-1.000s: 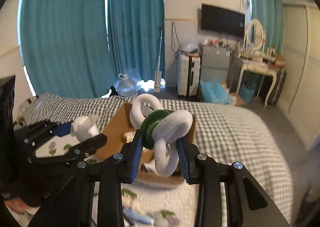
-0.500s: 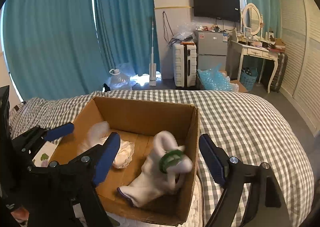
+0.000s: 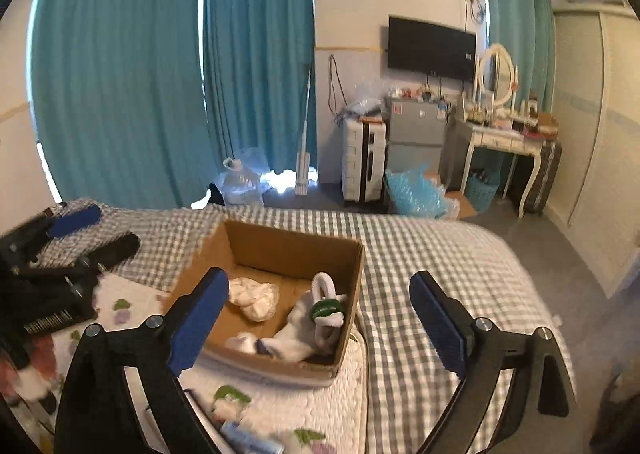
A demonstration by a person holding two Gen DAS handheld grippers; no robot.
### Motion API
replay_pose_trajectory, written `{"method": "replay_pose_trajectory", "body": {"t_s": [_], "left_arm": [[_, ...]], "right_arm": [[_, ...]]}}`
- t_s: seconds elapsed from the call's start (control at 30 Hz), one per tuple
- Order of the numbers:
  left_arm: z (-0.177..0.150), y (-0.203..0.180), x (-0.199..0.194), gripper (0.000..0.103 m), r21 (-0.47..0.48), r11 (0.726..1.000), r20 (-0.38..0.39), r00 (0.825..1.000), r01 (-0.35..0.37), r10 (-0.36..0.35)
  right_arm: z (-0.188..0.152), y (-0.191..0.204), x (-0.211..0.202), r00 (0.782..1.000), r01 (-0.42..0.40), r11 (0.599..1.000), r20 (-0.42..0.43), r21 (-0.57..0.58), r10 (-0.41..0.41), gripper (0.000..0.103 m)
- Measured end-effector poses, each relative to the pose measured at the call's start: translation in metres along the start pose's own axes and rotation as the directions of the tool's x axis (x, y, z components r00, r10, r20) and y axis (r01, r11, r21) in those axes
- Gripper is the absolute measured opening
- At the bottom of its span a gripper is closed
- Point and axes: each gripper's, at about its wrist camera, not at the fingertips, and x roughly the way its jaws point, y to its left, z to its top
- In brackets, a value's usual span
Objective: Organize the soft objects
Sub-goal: 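Return to the bed and grasp the white tissue pack with the right tool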
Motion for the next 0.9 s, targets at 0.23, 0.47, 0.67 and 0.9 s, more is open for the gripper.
{"method": "replay_pose_trajectory", "body": {"t_s": [0.23, 0.47, 0.67, 0.9], "left_arm": [[0.018, -0.006, -0.123, 0.090, 0.016, 1.000, 0.107, 0.994, -0.002, 0.000], [0.010, -0.005, -0.204, 0.090, 0.007, 1.000, 0.182, 0.983, 0.005, -0.006], [-0.025, 0.004, -0.222, 0.090, 0.034, 0.999, 0.145, 0.989, 0.020, -0.025], [-0.072, 0.024, -0.211, 0.090, -0.009, 0.999, 0.106, 0.994, 0.037, -0.036]], "right_arm": [[0.013, 0.036, -0.121, 0.997, -0.002, 0.999, 0.077, -0.041, 0.005, 0.098], [0.004, 0.077, -0.227, 0.989, -0.005, 0.995, 0.146, -0.098, 0.020, 0.102], [-0.031, 0.100, -0.250, 0.994, -0.009, 0.994, 0.103, -0.113, 0.021, 0.102], [-0.095, 0.115, -0.194, 0.996, -0.083, 0.992, -0.023, -0.100, 0.081, 0.102]]}}
